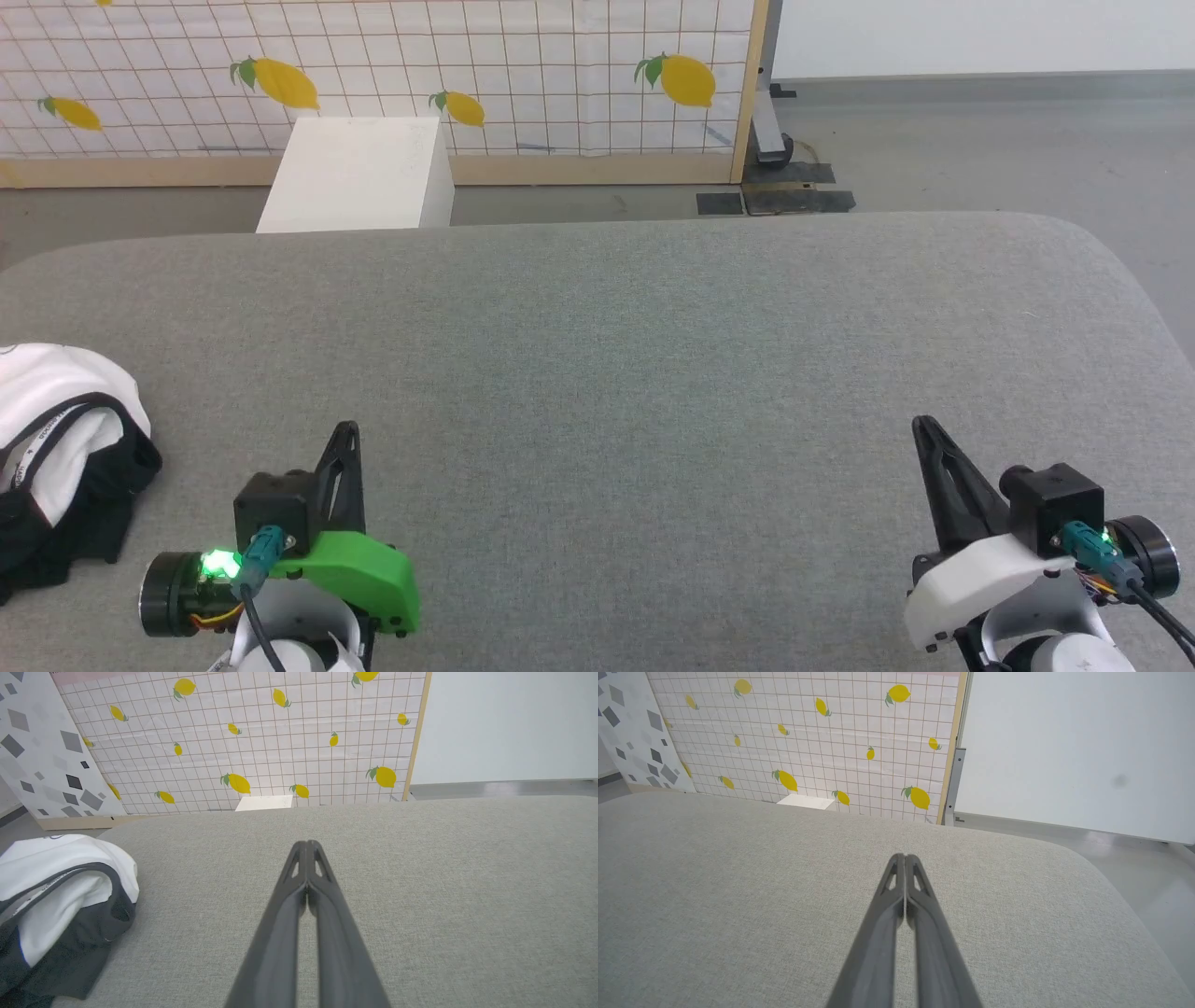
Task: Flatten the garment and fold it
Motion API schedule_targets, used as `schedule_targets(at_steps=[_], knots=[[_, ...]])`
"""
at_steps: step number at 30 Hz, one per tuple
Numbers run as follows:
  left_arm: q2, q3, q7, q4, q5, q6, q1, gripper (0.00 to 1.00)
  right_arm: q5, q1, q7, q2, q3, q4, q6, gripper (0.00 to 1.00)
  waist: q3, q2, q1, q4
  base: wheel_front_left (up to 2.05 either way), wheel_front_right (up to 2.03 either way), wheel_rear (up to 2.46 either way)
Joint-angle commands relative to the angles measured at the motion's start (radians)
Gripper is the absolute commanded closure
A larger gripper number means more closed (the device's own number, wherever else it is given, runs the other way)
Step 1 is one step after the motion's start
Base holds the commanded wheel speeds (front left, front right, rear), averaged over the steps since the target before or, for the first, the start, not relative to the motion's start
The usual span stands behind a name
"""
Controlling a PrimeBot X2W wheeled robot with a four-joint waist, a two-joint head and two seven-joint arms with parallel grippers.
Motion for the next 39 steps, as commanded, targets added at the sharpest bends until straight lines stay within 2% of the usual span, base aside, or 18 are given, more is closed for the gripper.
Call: schedule_targets(at_steps=[1, 39], knots=[[-0.004, 0.003, 0.001, -0.003, 0.01, 0.007, 0.011, 1.0, -0.006, -0.015, 0.0, 0.001, 0.001, -0.005, -0.002, 1.0, 0.0, 0.0111, 0.0, 0.0, 0.0, 0.0, 0.0], [-0.004, 0.003, 0.001, -0.003, 0.01, 0.007, 0.011, 1.0, -0.006, -0.015, 0.0, 0.001, 0.001, -0.005, -0.002, 1.0, 0.0, 0.0111, 0.0, 0.0, 0.0, 0.0, 0.0]])
